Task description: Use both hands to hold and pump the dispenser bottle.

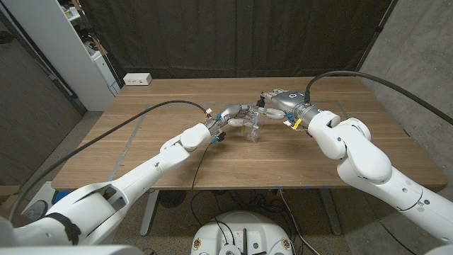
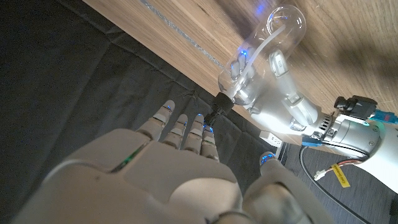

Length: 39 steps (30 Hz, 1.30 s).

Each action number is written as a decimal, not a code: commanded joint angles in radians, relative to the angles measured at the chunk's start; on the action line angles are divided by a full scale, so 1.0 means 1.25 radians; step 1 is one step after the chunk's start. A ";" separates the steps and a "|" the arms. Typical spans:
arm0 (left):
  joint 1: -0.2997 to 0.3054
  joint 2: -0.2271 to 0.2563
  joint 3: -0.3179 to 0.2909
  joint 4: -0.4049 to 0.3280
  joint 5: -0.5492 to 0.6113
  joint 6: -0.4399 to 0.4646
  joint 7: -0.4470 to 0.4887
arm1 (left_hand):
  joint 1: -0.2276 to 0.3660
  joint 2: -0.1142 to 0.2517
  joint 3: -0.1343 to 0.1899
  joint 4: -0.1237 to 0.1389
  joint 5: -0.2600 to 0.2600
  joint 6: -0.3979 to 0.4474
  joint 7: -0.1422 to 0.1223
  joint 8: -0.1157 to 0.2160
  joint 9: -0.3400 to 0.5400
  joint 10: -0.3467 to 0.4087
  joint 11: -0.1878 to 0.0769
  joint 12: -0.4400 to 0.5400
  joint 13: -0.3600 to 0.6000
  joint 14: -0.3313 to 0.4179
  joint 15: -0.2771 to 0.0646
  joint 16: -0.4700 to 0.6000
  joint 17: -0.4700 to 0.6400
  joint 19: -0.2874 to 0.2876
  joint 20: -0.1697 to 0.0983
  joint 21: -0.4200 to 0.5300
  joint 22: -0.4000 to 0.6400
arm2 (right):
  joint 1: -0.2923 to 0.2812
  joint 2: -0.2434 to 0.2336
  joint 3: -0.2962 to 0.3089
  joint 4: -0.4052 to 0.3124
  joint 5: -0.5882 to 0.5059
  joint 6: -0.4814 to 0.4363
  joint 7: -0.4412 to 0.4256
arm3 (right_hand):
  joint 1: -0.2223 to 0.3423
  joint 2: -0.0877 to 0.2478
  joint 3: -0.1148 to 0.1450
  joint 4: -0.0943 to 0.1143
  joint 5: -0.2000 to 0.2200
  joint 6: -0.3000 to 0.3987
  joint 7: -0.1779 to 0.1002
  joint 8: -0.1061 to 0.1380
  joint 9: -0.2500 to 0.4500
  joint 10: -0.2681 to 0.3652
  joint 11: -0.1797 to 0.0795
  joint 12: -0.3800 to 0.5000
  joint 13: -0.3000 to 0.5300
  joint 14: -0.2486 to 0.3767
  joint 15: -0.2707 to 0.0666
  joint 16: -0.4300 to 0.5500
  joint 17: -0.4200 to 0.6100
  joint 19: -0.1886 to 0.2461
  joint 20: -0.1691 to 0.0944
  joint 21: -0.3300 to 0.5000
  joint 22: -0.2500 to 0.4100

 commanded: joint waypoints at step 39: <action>-0.007 0.000 0.006 0.005 0.012 0.001 -0.004 | 0.117 0.141 0.008 0.000 0.006 0.055 -0.051 0.010 0.001 0.090 -0.080 -0.006 0.015 0.057 -0.180 -0.019 0.007 -0.007 -0.062 0.010 0.001 | -0.018 -0.001 0.043 -0.013 0.027 -0.008 -0.075 | 0.007 0.035 0.002 -0.005 0.005 0.018 -0.003 0.002 0.029 0.008 -0.003 0.001 0.002 0.009 -0.002 0.003 0.001 0.008 0.014 0.004 0.001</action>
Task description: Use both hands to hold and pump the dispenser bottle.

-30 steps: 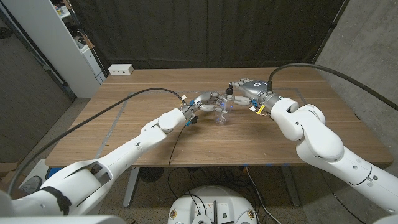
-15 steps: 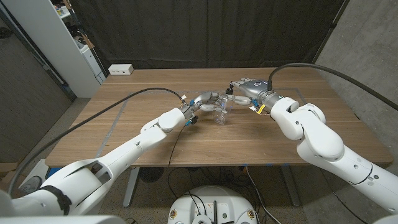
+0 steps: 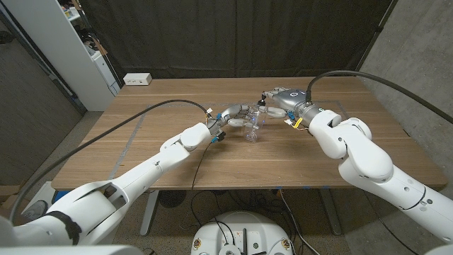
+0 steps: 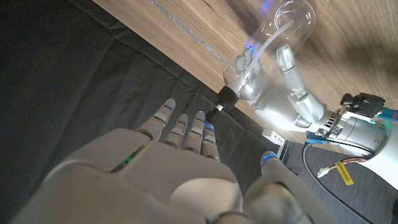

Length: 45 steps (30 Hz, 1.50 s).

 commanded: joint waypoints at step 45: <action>0.013 -0.008 -0.011 -0.008 0.033 -0.004 0.076 | 0.105 0.144 0.008 0.002 0.003 0.056 -0.052 0.008 0.000 0.087 -0.079 -0.016 0.005 0.053 -0.170 -0.023 0.003 -0.008 -0.068 0.009 0.001 | -0.052 -0.014 0.106 0.015 0.252 -0.040 -0.229 | 0.006 0.043 0.001 -0.009 0.006 0.006 -0.004 0.001 0.000 0.004 -0.001 -0.001 0.002 0.016 0.000 0.008 -0.002 0.003 0.018 0.004 0.002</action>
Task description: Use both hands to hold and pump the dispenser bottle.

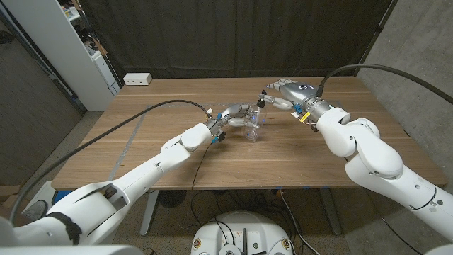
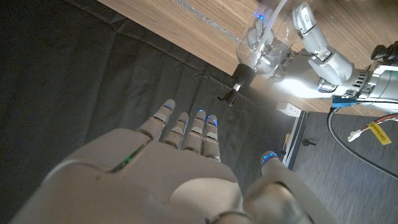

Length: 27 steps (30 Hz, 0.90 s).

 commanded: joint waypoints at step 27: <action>0.016 -0.033 -0.027 0.054 0.063 -0.043 0.186 | 0.076 0.144 0.019 0.007 0.003 0.056 -0.054 -0.001 -0.008 0.054 -0.086 -0.038 -0.015 0.024 -0.167 -0.052 -0.026 -0.029 -0.069 -0.006 -0.001 | -0.084 0.061 0.147 0.179 0.562 0.166 -0.326 | 0.016 0.048 0.009 -0.014 0.008 -0.020 0.010 -0.009 0.000 -0.031 0.019 -0.008 0.002 -0.005 -0.004 -0.005 -0.004 0.024 -0.019 0.008 0.001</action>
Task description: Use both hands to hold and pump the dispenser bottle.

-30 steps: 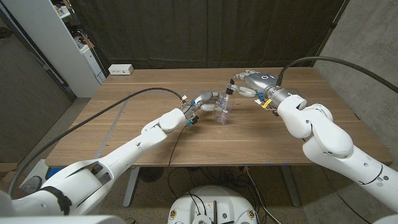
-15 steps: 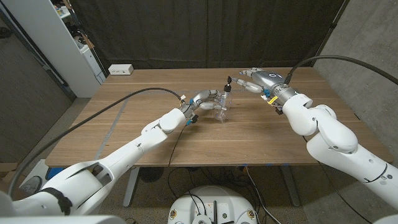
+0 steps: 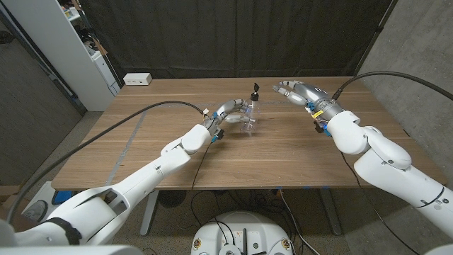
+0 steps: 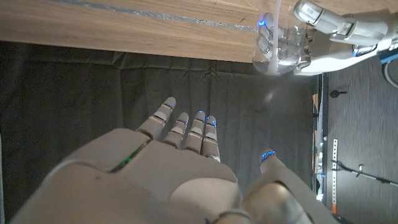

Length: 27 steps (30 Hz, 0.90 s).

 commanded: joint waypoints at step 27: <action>-0.062 -0.107 0.022 0.250 -0.029 -0.131 0.047 | 0.032 0.132 0.036 0.009 0.004 0.048 -0.048 -0.054 -0.019 0.016 -0.072 -0.044 -0.038 -0.037 -0.128 -0.079 -0.057 -0.033 -0.062 -0.019 -0.004 | -0.025 0.126 0.041 0.242 0.507 0.340 -0.198 | 0.005 0.040 0.000 -0.008 0.007 -0.016 0.018 -0.004 -0.001 -0.030 0.019 -0.002 0.001 -0.015 0.003 -0.007 0.000 0.008 -0.025 0.000 0.002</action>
